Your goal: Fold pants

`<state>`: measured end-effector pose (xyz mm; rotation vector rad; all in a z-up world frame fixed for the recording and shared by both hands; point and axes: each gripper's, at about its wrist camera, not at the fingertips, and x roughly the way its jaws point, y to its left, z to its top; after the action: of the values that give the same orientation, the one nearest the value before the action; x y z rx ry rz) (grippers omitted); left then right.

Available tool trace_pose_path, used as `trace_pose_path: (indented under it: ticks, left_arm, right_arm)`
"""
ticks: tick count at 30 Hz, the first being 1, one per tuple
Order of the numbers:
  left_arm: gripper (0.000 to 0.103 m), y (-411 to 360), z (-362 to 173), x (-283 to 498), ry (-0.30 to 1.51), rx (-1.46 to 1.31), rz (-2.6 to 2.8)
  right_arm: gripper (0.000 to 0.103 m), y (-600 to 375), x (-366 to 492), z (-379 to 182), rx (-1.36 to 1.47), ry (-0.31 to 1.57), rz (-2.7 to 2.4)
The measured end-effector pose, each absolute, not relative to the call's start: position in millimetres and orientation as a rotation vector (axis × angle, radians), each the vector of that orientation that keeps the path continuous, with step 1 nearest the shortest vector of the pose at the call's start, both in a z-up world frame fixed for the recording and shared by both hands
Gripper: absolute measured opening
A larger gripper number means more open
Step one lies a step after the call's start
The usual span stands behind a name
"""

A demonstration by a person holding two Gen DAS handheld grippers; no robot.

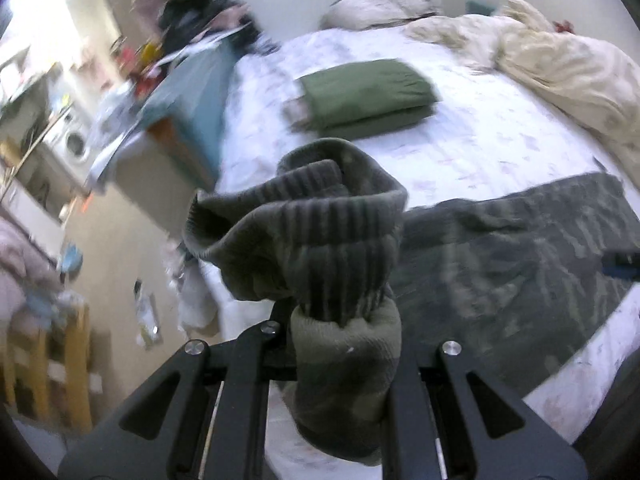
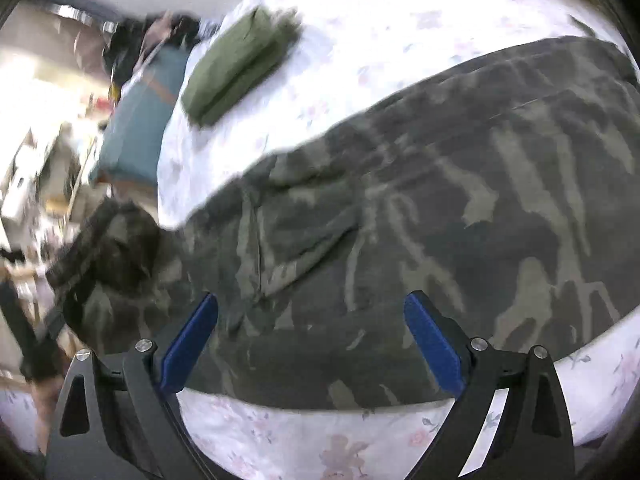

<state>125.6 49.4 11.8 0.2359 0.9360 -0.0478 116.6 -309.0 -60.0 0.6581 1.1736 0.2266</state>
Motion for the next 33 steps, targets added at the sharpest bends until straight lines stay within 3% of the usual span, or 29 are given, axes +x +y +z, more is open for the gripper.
trace_pose_path:
  ticks: [5,9,13,16,19,20,21,23,25,27,33]
  left_arm:
    - [0.01,-52,-33,126,0.993,0.327,-0.107]
    - [0.009,-127,-108,122,1.101,0.435,-0.125]
    - [0.009,-166,-159,102,1.164,0.61,-0.126]
    - [0.014,-166,-165,90,1.142,0.718,-0.163]
    - [0.032,-147,-147,86,1.207,0.666,-0.264]
    - [0.048,-141,-139,84,1.216,0.639,-0.292]
    - [0.072,-128,-123,80,1.218,0.582,-0.344]
    - [0.088,-106,-96,74,1.192,0.463,-0.415]
    - [0.089,-74,-67,73,1.137,0.328,-0.454]
    - [0.097,-45,-56,84,1.113,0.252,-0.392]
    - [0.097,50,-118,143,1.297,0.061,0.04]
  right_arm:
    - [0.097,-333,125,-50,0.786,1.09,0.212]
    - [0.097,-347,126,-59,0.896,1.071,0.201]
    - [0.097,-364,121,-64,0.975,1.065,0.172]
    - [0.097,-370,121,-70,1.007,1.073,0.171]
    - [0.097,-362,129,-77,1.008,1.111,0.2]
    - [0.097,-358,131,-77,0.996,1.117,0.206]
    - [0.097,-353,133,-76,0.978,1.123,0.21]
    - [0.097,-344,136,-75,0.933,1.134,0.224]
    - [0.097,-334,139,-76,0.89,1.151,0.239]
    - [0.097,-322,144,-81,0.884,1.171,0.264]
    - [0.097,-269,185,-93,0.831,1.25,0.393]
